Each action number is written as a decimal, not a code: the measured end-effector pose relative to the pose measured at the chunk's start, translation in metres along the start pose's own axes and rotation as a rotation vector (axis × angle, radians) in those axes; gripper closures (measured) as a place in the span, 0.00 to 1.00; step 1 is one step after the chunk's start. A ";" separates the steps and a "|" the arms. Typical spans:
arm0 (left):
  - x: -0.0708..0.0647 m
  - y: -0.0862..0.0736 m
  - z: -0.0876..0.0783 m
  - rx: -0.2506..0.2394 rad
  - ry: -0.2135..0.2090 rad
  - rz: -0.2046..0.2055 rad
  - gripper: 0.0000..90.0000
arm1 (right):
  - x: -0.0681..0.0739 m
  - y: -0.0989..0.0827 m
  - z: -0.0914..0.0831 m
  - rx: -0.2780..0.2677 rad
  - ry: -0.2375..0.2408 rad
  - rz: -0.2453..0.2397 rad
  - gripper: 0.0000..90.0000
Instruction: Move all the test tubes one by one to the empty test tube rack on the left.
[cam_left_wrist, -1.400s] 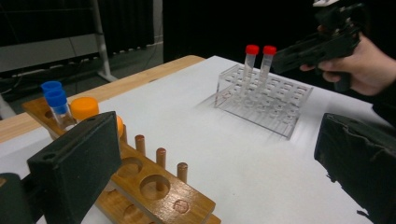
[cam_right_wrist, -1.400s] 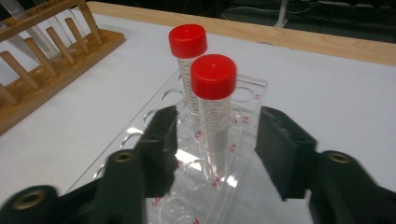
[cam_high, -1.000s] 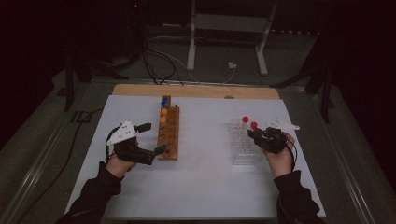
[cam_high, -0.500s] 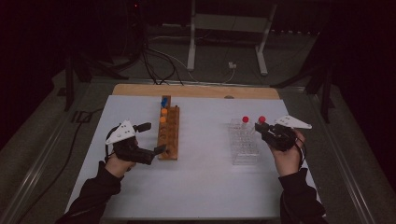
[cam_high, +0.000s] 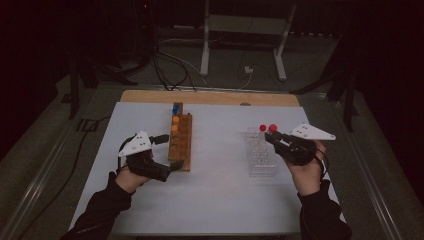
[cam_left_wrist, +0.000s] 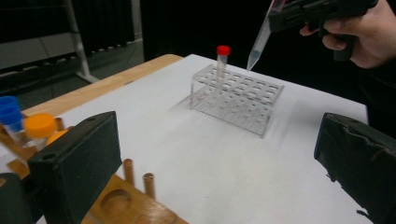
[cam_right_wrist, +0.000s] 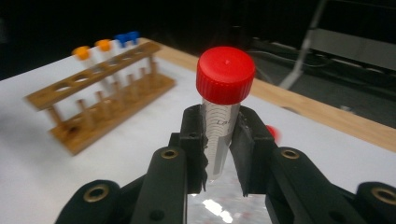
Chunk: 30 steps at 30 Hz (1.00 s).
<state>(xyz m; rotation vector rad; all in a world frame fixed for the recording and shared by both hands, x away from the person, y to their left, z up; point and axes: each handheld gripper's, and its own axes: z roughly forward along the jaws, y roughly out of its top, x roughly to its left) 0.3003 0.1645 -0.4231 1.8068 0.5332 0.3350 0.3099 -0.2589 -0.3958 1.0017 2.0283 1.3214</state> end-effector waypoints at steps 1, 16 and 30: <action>-0.001 0.001 0.000 0.006 -0.006 -0.002 0.01 | 0.005 0.000 0.002 0.005 0.018 -0.007 0.83; -0.019 0.006 0.009 0.039 -0.085 0.008 0.02 | 0.076 -0.012 0.039 0.113 0.245 -0.122 0.83; -0.036 0.005 0.030 0.063 -0.169 0.014 0.14 | 0.111 -0.021 0.050 0.161 0.358 -0.180 0.83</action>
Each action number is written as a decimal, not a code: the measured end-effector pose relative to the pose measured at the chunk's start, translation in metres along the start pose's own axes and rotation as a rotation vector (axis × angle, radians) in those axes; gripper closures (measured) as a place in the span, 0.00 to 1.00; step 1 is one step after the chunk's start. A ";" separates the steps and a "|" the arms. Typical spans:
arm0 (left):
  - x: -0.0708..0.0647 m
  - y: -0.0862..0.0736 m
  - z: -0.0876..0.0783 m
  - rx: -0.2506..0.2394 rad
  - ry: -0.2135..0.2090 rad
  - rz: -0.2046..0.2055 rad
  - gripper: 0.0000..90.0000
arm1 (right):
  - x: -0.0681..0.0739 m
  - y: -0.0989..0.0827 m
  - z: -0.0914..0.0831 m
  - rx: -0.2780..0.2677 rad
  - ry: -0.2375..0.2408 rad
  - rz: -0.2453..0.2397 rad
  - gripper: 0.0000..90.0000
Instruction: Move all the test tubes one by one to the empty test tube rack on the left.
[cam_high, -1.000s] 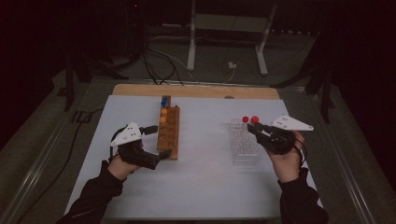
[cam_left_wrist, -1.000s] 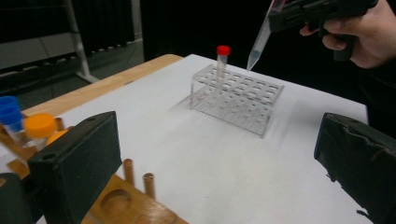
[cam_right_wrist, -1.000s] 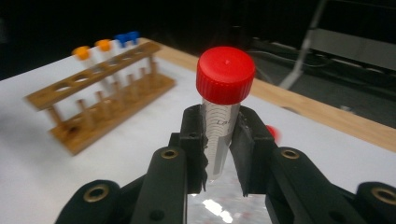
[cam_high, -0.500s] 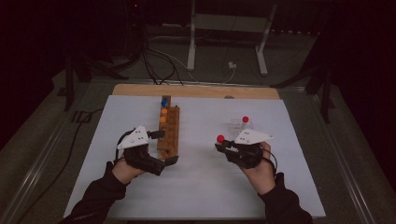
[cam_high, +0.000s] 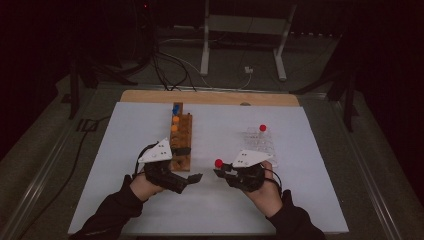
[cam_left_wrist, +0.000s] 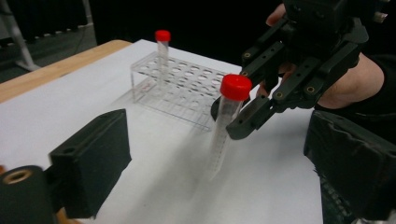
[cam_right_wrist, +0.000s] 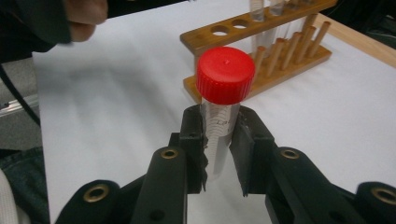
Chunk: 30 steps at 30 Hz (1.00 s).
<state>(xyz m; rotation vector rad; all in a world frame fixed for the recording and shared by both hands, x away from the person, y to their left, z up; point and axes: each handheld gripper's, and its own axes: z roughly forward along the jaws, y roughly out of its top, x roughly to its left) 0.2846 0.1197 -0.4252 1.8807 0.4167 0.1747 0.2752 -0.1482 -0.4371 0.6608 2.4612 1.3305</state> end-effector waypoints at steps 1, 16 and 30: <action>-0.001 0.001 0.002 -0.002 -0.004 0.001 0.18 | 0.001 0.000 0.001 0.003 0.002 -0.002 0.83; -0.010 0.011 0.030 -0.011 -0.038 0.038 0.52 | 0.007 0.003 0.002 0.000 0.022 -0.009 0.83; -0.010 0.012 0.041 -0.005 -0.052 0.052 0.78 | 0.006 0.003 0.000 -0.004 0.011 -0.002 0.83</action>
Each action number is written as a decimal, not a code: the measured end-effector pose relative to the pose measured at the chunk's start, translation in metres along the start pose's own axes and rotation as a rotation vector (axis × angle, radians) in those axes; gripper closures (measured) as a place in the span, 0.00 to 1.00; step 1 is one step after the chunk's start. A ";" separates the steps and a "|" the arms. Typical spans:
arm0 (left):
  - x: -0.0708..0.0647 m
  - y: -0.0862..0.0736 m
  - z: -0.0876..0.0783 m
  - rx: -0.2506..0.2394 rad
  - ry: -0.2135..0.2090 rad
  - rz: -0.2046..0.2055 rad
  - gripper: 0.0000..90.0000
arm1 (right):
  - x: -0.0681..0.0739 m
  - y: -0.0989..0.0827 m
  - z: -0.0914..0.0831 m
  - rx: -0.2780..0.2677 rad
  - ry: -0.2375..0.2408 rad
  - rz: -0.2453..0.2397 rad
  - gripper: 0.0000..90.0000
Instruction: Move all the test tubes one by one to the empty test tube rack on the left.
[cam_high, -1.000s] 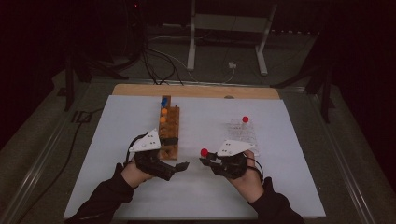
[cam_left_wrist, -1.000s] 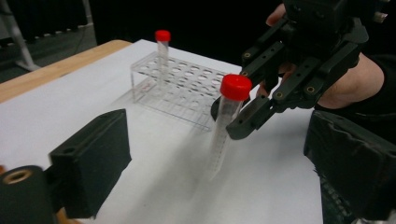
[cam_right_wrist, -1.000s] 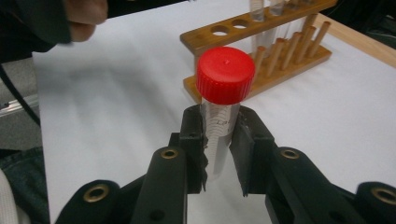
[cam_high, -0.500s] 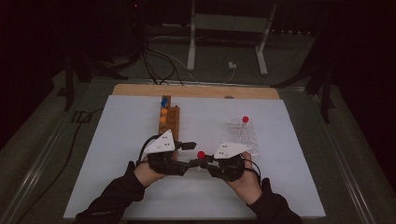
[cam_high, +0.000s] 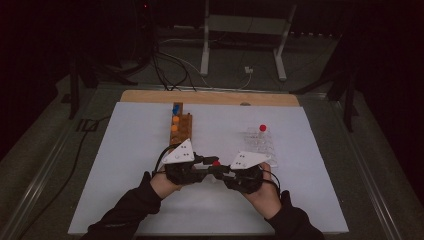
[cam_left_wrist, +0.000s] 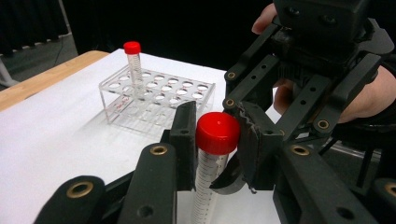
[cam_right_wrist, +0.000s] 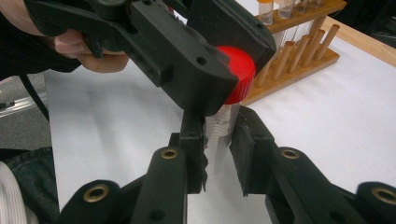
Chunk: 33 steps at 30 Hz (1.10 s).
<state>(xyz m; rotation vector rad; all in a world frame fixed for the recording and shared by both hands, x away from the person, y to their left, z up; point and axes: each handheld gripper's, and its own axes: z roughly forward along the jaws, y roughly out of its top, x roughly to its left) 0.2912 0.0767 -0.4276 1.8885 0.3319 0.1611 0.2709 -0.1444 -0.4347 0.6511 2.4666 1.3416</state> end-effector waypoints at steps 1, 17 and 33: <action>0.000 0.000 0.000 0.000 -0.002 0.000 0.78 | 0.000 0.000 0.000 0.001 -0.001 -0.001 0.83; 0.008 0.006 -0.007 -0.004 0.003 0.005 0.80 | -0.003 -0.001 -0.004 -0.046 -0.022 0.032 0.69; 0.028 0.023 -0.041 -0.014 0.110 0.005 0.80 | -0.016 -0.001 -0.017 -0.114 -0.086 0.103 0.23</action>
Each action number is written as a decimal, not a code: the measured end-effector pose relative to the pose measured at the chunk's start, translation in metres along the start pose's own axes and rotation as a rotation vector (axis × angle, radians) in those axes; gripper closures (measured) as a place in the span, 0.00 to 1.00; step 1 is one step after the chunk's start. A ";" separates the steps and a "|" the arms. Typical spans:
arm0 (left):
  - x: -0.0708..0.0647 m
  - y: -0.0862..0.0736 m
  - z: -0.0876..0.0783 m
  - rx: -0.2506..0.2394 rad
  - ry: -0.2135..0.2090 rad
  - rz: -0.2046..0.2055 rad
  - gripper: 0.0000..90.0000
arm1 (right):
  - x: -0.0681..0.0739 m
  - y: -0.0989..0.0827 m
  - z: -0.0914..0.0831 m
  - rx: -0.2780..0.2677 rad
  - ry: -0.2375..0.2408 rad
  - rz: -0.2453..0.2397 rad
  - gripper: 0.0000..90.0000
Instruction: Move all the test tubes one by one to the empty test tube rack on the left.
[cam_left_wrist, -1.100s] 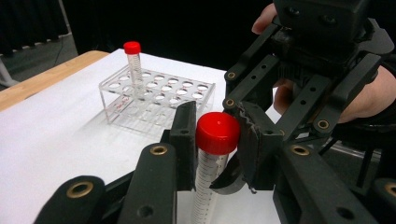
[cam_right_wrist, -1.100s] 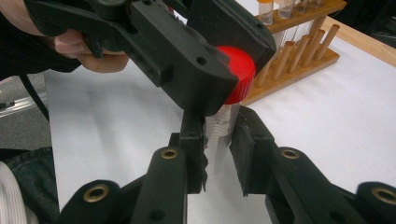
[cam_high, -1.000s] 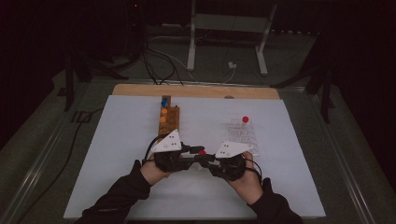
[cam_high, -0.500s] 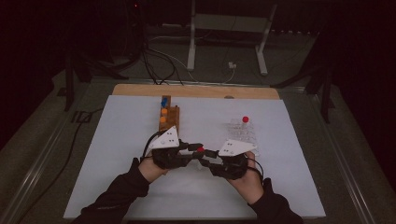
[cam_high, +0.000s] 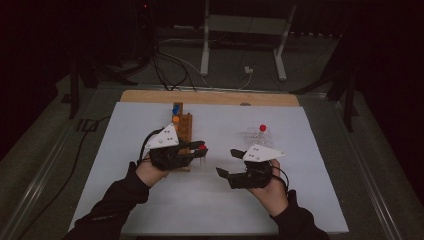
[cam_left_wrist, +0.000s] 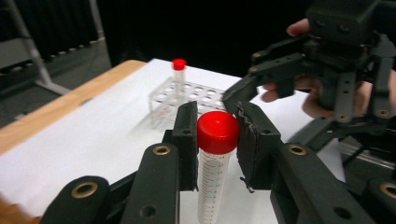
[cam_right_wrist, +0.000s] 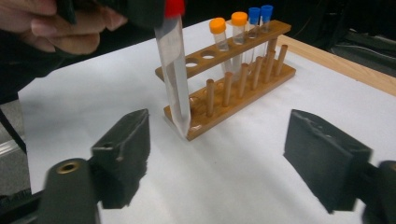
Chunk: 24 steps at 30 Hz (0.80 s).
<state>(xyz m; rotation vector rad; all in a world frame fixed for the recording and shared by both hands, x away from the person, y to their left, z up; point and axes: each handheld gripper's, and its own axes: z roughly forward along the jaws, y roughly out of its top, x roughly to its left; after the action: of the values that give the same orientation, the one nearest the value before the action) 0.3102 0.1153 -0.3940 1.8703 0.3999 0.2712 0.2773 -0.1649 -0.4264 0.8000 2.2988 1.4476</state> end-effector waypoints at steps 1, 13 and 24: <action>0.002 0.001 -0.002 0.001 0.014 0.005 0.80 | 0.000 0.000 -0.001 -0.004 -0.009 0.003 0.18; 0.025 0.013 -0.024 -0.013 0.103 -0.005 0.80 | -0.004 0.000 -0.004 -0.023 -0.033 0.015 0.00; 0.045 0.014 -0.037 -0.020 0.185 -0.024 0.80 | -0.007 0.002 -0.009 -0.033 -0.016 0.038 0.00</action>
<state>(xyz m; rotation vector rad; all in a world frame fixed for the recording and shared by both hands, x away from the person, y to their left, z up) 0.3395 0.1616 -0.3696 1.8252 0.5434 0.4319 0.2786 -0.1746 -0.4213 0.8468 2.2538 1.4849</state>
